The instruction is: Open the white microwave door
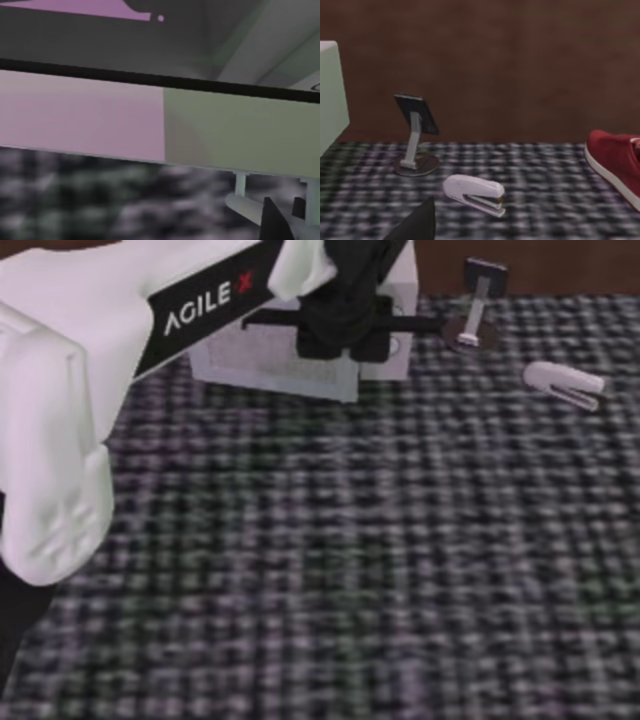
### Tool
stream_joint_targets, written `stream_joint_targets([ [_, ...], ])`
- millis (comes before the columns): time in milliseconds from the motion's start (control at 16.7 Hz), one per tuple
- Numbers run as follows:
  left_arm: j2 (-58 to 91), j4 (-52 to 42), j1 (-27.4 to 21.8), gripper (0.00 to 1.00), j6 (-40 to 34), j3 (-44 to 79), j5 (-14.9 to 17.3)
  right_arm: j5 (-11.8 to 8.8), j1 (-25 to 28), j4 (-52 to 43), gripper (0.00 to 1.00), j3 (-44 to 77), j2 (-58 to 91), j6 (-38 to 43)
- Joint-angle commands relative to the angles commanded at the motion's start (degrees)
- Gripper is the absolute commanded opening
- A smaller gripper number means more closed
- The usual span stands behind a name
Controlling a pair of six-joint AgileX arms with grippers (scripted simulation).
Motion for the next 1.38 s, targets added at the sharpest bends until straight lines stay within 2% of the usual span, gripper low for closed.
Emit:
stream_joint_targets([
  [900, 0.12, 0.18, -0.48, 0.00, -0.16, -0.27, 0.41, 0.00, 0.00, 0.00, 1.00, 0.00, 0.00, 0.00],
  [1380, -4.89, 4.45, 0.46, 0.00, 4.40, -8.33, 2.18, 0.00, 0.00, 0.00, 1.00, 0.00, 0.00, 0.00],
])
